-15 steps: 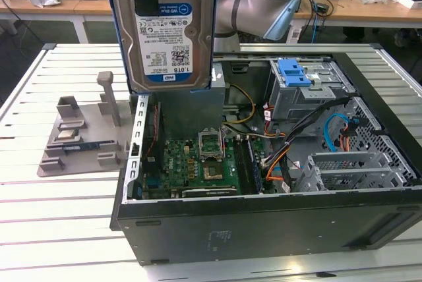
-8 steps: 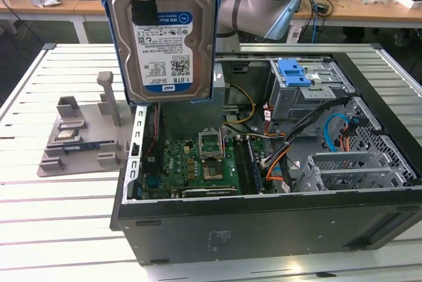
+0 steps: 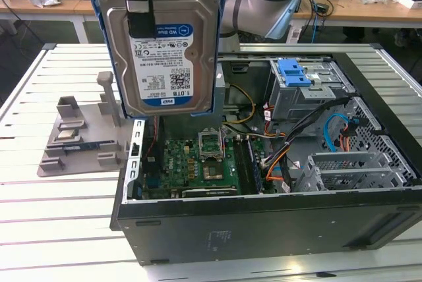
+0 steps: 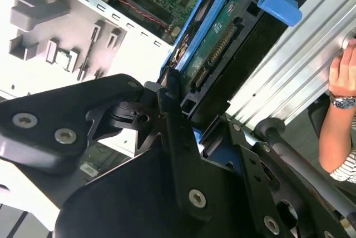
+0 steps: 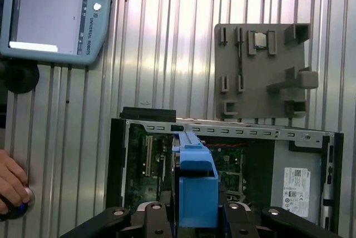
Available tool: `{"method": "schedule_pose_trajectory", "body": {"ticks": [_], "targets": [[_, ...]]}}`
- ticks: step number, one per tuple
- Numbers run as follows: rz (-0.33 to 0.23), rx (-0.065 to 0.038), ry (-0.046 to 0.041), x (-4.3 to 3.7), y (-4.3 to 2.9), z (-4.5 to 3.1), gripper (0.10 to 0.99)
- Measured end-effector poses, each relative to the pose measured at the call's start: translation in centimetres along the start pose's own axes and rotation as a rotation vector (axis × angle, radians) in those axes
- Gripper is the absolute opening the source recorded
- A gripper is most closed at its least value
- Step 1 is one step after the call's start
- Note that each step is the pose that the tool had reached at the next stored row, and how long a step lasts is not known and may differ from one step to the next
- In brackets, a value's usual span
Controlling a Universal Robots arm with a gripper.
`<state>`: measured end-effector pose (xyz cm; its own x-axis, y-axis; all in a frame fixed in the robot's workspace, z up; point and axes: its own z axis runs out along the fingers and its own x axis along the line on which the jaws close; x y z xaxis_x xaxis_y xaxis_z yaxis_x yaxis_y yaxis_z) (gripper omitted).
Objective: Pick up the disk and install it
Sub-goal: 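Pick up the disk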
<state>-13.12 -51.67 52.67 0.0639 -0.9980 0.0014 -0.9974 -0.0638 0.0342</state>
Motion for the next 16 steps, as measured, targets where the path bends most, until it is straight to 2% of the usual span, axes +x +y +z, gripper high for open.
{"method": "schedule_pose_trajectory", "body": {"ticks": [7, 9, 16], "targets": [[0.000, 0.000, 0.0000, 1.34, 0.08, 0.03, 0.365], [0.000, 0.000, 0.0000, 3.05, 0.19, 0.08, 0.365], [0.000, 0.000, -0.0007, 3.90, 0.25, 0.21, 0.365]]}}
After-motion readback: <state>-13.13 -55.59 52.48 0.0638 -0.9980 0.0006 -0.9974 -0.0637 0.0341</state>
